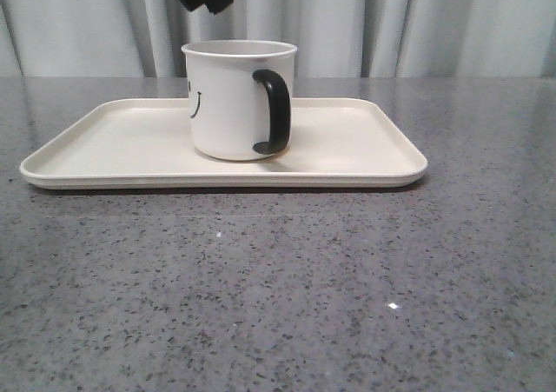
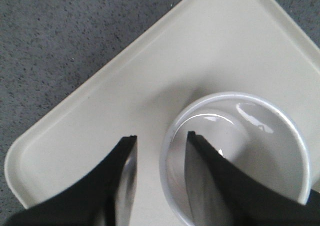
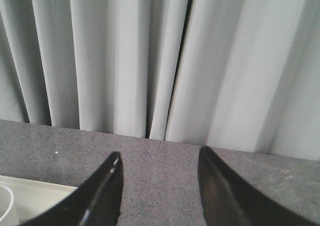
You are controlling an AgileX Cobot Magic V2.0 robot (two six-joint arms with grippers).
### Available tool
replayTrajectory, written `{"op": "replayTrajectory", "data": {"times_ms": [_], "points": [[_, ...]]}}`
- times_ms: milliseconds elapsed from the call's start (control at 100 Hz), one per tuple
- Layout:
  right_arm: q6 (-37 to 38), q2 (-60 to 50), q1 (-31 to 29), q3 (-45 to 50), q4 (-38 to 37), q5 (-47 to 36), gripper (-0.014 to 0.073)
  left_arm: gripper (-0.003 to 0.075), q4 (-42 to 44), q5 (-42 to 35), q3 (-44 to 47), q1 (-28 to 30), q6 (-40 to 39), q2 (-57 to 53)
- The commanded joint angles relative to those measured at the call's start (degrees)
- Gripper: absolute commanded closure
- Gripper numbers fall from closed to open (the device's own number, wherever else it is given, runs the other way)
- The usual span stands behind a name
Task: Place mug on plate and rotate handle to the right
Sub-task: 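Open the left gripper and lift it out of the mug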
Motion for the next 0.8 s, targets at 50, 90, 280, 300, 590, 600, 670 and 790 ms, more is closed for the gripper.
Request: {"op": "replayTrajectory", "data": {"times_ms": [50, 90, 280, 300, 590, 600, 670, 790], "points": [[-0.35, 0.16, -0.39, -1.77, -0.02, -4.1, 0.0227, 0.0466, 2.24, 0.58, -2.82, -0.33, -0.1, -7.13], [-0.35, 0.16, -0.39, -1.77, -0.02, -4.15, 0.0227, 0.0466, 3.67, 0.58, -2.82, -0.33, -0.24, -8.39], [-0.35, 0.16, -0.39, -1.77, -0.02, -4.26, 0.0227, 0.0468, 13.07, 0.58, -2.82, -0.33, -4.07, -15.51], [-0.35, 0.16, -0.39, -1.77, -0.02, -4.26, 0.0227, 0.0468, 13.85, 0.58, -2.82, -0.33, -4.26, -16.4], [-0.35, 0.16, -0.39, -1.77, -0.02, -4.32, 0.0227, 0.0472, 21.49, 0.58, -0.15, -0.33, -5.16, -29.68], [-0.35, 0.16, -0.39, -1.77, -0.02, -4.32, 0.0227, 0.0472, 21.86, 0.58, -0.01, -0.33, -5.16, -30.05], [-0.35, 0.16, -0.39, -1.77, -0.02, -4.32, 0.0227, 0.0472, 23.96, 0.58, 1.62, -0.33, -5.16, -33.66], [-0.35, 0.16, -0.39, -1.77, -0.02, -4.32, 0.0227, 0.0472, 28.19, 0.58, 5.28, -0.33, -7.29, -40.03]]}}
